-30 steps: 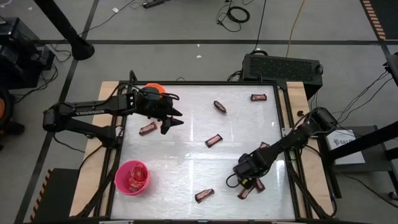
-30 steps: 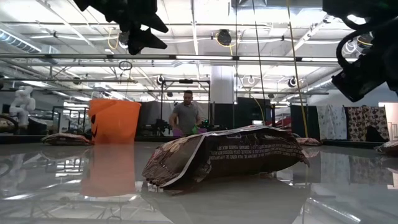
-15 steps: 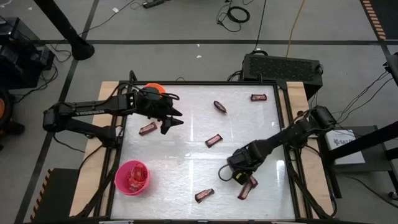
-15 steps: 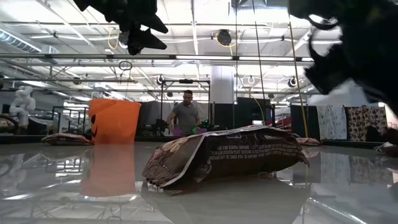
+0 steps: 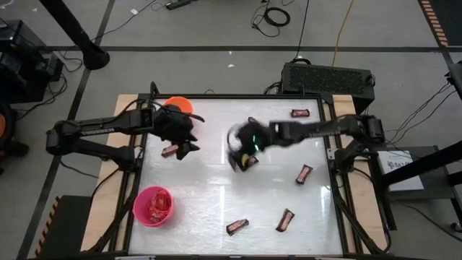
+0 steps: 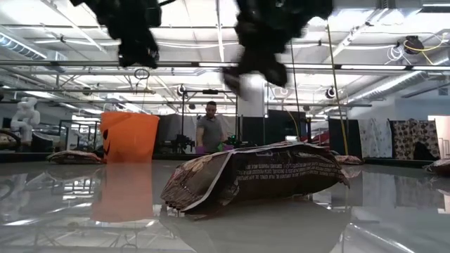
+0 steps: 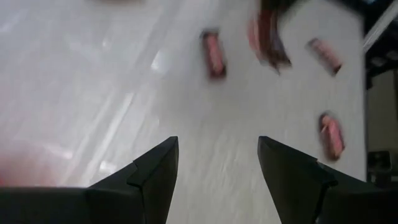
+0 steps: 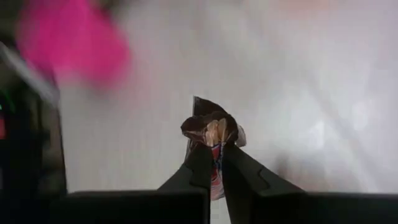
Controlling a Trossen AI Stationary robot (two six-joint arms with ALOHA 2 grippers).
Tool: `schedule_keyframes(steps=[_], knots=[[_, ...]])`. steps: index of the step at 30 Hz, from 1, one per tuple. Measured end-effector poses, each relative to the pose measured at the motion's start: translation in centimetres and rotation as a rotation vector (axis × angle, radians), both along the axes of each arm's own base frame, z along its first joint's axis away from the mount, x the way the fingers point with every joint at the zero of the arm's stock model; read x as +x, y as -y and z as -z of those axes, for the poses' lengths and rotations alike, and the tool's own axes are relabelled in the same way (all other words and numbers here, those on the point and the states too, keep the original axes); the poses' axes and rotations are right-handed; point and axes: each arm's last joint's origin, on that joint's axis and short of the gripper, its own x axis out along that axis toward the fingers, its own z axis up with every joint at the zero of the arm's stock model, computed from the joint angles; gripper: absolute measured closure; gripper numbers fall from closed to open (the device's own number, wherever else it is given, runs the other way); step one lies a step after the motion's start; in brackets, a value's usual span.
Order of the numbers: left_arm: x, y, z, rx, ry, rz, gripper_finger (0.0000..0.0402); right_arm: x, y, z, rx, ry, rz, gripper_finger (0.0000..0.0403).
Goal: Sort candy by brand, put in halloween buckets
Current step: Put the brown chocolate bar into the orange bucket
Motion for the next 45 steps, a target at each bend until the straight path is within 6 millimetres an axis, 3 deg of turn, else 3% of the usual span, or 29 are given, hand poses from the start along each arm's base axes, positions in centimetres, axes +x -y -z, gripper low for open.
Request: schedule_keyframes(steps=[6, 12, 17, 24, 29, 35, 40, 45], knots=[[-2.1, 0.3, 0.8, 0.003, -0.196, -0.081, 0.0175, 3.1, 8.0, -3.5, -0.255, 0.47, 0.166, 0.0388], [-2.4, 0.2, 1.0, 0.03, -0.242, -0.138, 0.0175, 8.4, 15.0, -3.1, -0.256, 0.544, 0.196, 0.0388], [-2.5, 0.2, 1.0, 0.02, -0.246, -0.152, 0.0175, 13.3, 18.0, -2.3, -0.184, 0.593, 0.174, 0.0388], [-2.5, 0.2, 1.0, -0.003, -0.257, -0.181, 0.0175, 17.8, 19.0, 0.4, -0.031, 0.579, 0.094, 0.0387], [-2.5, 0.2, 1.0, -0.016, -0.258, -0.202, 0.0175, 18.4, 18.9, 2.6, 0.009, 0.47, 0.097, 0.0371], [-2.6, 0.1, 1.0, 0.017, -0.262, -0.226, 0.0175, 17.9, 19.0, 3.3, -0.032, 0.384, 0.069, 0.0314], [-2.6, 0.1, 1.0, 0.024, -0.263, -0.23, 0.0175, 17.1, 19.7, 1.7, -0.027, 0.396, 0.063, 0.0258], [-2.6, 0.1, 1.0, 0.029, -0.264, -0.224, 0.0175, 14.3, 21.5, -1.0, -0.038, 0.332, -0.005, 0.022]])
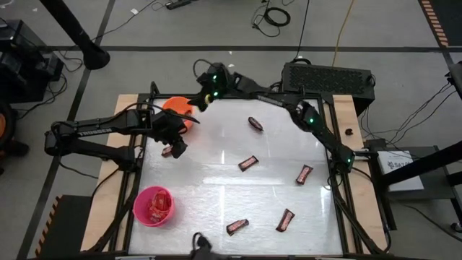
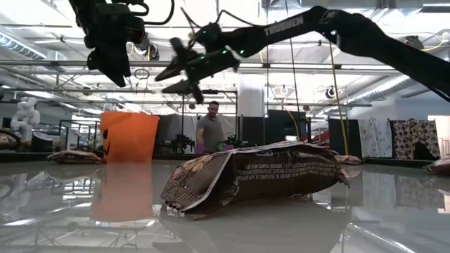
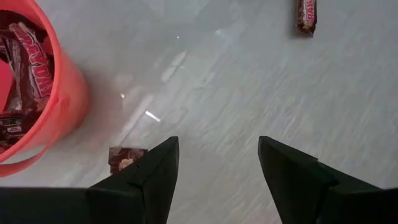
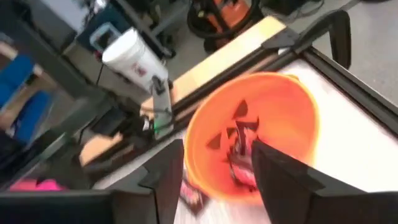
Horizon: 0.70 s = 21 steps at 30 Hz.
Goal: Sort candy by brand, put in halloween buckets
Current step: Put the brown chocolate bar into the orange bucket
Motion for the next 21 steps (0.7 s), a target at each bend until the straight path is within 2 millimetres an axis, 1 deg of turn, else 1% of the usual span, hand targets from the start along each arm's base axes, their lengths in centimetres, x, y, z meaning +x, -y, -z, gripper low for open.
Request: schedule_keyframes(steps=[2, 4, 7, 10, 12, 14, 15, 17, 21], knots=[[0.0, 0.0, 0.0, 0.001, 0.0, 0.002, 0.0175, -2.1, 0.8, -1.5, -0.011, -0.071, -0.008, 0.0213], [0.0, 0.0, 0.0, 0.01, -0.002, 0.018, 0.0175, -4.6, 1.8, -3.3, -0.032, -0.142, -0.002, 0.0211], [0.0, 0.0, 0.0, 0.021, -0.003, 0.036, 0.0175, -8.9, 2.8, -4.6, -0.017, -0.328, 0.021, 0.0211], [0.0, 0.0, 0.0, 0.027, -0.001, 0.045, 0.0175, -12.5, 3.0, -4.3, -0.034, -0.635, 0.09, 0.0211], [0.0, 0.0, 0.0, 0.029, -0.001, 0.046, 0.0175, -14.4, 3.1, -3.7, -0.09, -0.871, 0.155, 0.0211], [0.1, 0.0, 0.0, 0.039, 0.003, 0.055, 0.0175, -16.2, 3.2, -3.3, -0.081, -1.051, 0.185, 0.0211], [0.1, 0.0, 0.0, 0.044, 0.005, 0.06, 0.0175, -16.7, 3.4, -3.0, -0.058, -1.097, 0.19, 0.0211], [0.1, -0.1, -0.1, 0.05, 0.007, 0.065, 0.0175, -16.9, 3.8, -2.1, -0.032, -1.122, 0.215, 0.0211], [0.2, -0.1, -0.1, 0.053, 0.016, 0.063, 0.0175, -16.4, 3.3, 0.0, 0.004, -1.165, 0.192, 0.0211]])
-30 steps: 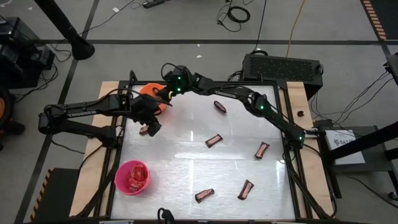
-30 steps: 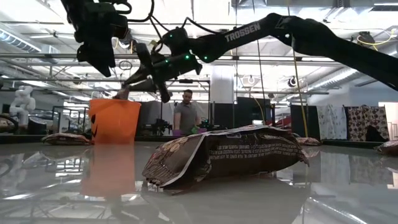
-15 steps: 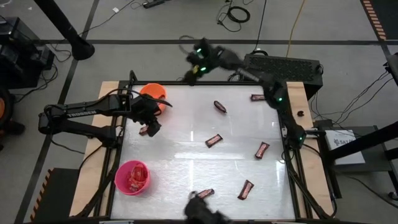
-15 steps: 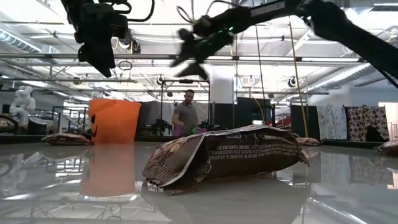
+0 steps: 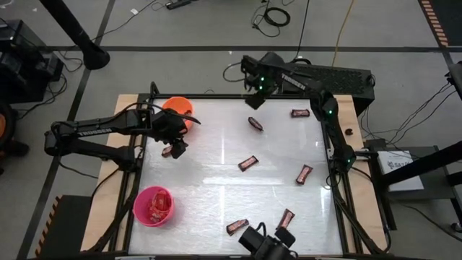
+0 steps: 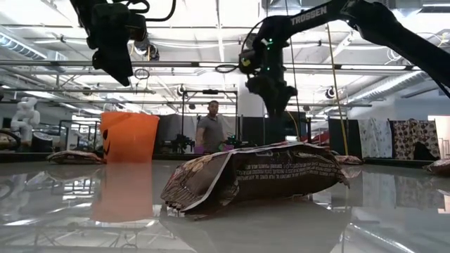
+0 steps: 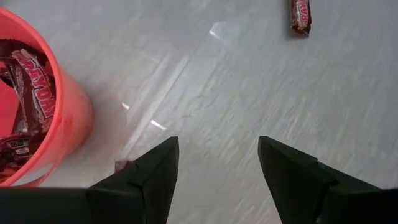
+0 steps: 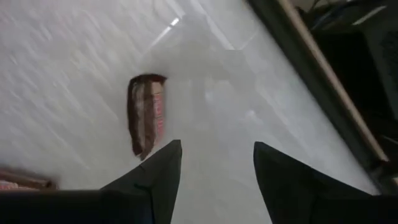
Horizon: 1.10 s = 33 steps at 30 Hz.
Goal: Sort candy by brand, put in halloween buckets
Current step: Put the brown chocolate bar into the orange bucket
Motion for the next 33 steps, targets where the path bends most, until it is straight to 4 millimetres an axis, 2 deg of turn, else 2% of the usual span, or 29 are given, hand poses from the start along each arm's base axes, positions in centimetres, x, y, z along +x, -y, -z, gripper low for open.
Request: schedule_keyframes(steps=[3, 10, 15, 21, 27, 33], knots=[[0.0, 0.0, 0.0, -0.003, 0.0, -0.005, 0.0175, 0.7, -0.7, 2.0, 0.046, 0.01, -0.009, 0.0211], [0.1, 0.0, -0.1, 0.001, 0.014, -0.007, 0.0175, 3.1, -4.2, 6.5, 0.098, 0.005, -0.122, 0.0211], [0.2, -0.1, -0.2, 0.004, 0.029, -0.008, 0.0175, 3.9, -6.0, 9.0, 0.156, 0.041, -0.176, 0.02], [0.7, -0.2, -0.5, 0.013, 0.085, -0.013, 0.0175, 3.5, -6.0, 11.4, 0.102, 0.014, -0.132, 0.0162], [0.8, -0.2, -0.6, 0.007, 0.102, -0.028, 0.0175, 3.5, -6.3, 11.6, 0.117, 0.004, -0.13, 0.0133], [0.8, -0.2, -0.6, 0.008, 0.102, -0.026, 0.0175, 3.6, -6.2, 9.3, 0.123, -0.026, -0.17, 0.0124]])
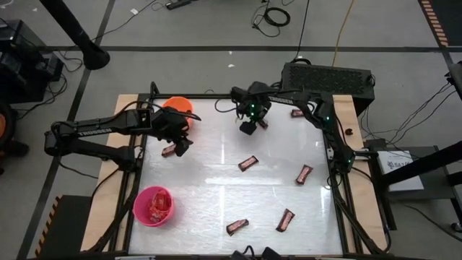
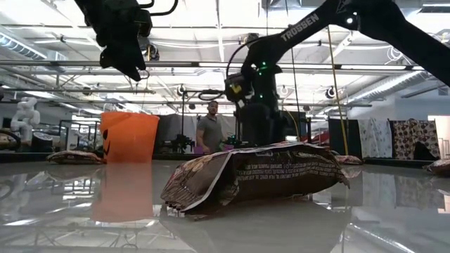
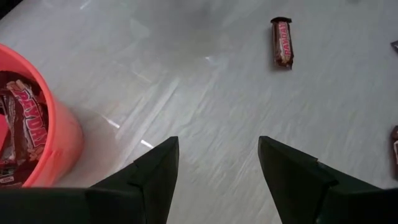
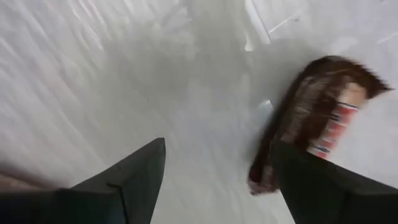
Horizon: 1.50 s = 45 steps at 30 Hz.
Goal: Sort candy by brand, put in halloween buckets
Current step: Put the brown chocolate bar into the orange bucket
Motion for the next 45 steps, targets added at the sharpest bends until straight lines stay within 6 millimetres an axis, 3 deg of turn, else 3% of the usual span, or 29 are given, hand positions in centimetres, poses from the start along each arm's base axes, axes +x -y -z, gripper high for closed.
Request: schedule_keyframes(steps=[9, 15, 22, 31, 45], knots=[[0.0, 0.0, 0.0, -0.002, 0.0, -0.003, 0.0175, 0.2, 1.6, -2.0, -0.114, 0.028, 0.012, 0.0127], [0.0, 0.0, 0.0, -0.003, 0.0, -0.003, 0.0175, -0.7, 3.5, -1.9, -0.205, 0.004, 0.071, 0.0126], [0.0, 0.0, 0.0, -0.017, 0.003, -0.022, 0.0175, -2.2, 4.9, -0.2, -0.189, -0.022, 0.16, 0.0126], [0.0, 0.0, 0.0, -0.017, 0.002, -0.022, 0.0175, -2.7, 3.4, 3.4, -0.171, -0.052, 0.189, 0.0126], [0.0, 0.0, 0.0, -0.009, 0.0, -0.022, 0.0175, -0.3, -0.1, 3.8, -0.156, -0.008, 0.205, 0.0138]])
